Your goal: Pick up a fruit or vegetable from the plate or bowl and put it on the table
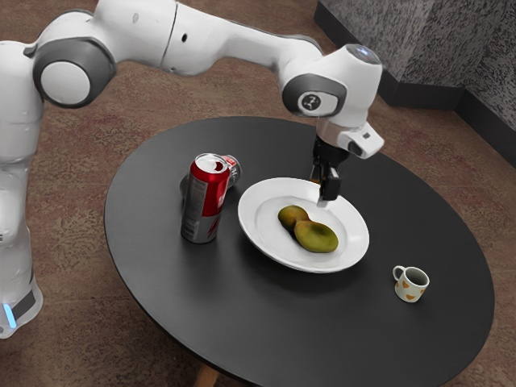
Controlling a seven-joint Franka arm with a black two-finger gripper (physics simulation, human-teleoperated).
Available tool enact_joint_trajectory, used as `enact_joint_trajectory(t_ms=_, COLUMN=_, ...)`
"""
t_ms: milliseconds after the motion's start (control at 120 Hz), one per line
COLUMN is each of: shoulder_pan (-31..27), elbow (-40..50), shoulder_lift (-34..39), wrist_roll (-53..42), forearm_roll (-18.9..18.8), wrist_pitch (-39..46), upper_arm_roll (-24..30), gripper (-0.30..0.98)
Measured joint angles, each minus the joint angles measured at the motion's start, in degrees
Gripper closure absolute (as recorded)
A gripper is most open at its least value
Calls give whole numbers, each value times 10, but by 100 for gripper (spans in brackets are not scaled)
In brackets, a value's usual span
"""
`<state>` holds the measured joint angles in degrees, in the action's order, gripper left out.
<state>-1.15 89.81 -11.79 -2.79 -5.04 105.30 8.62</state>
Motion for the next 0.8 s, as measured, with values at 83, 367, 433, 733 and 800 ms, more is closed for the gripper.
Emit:
enact_joint_trajectory(t_ms=83, shoulder_pan=1, elbow=21, shoulder_lift=6, wrist_roll=-19, forearm_roll=1, wrist_pitch=32, upper_arm_roll=4, gripper=0)
enact_joint_trajectory(t_ms=367, shoulder_pan=3, elbow=75, shoulder_lift=18, wrist_roll=-72, forearm_roll=3, wrist_pitch=93, upper_arm_roll=7, gripper=1)
enact_joint_trajectory(t_ms=433, shoulder_pan=6, elbow=82, shoulder_lift=16, wrist_roll=-83, forearm_roll=3, wrist_pitch=101, upper_arm_roll=7, gripper=0)
enact_joint_trajectory(t_ms=733, shoulder_pan=8, elbow=97, shoulder_lift=13, wrist_roll=-119, forearm_roll=3, wrist_pitch=125, upper_arm_roll=15, gripper=0)
enact_joint_trajectory(t_ms=800, shoulder_pan=8, elbow=98, shoulder_lift=13, wrist_roll=-125, forearm_roll=3, wrist_pitch=128, upper_arm_roll=15, gripper=0)
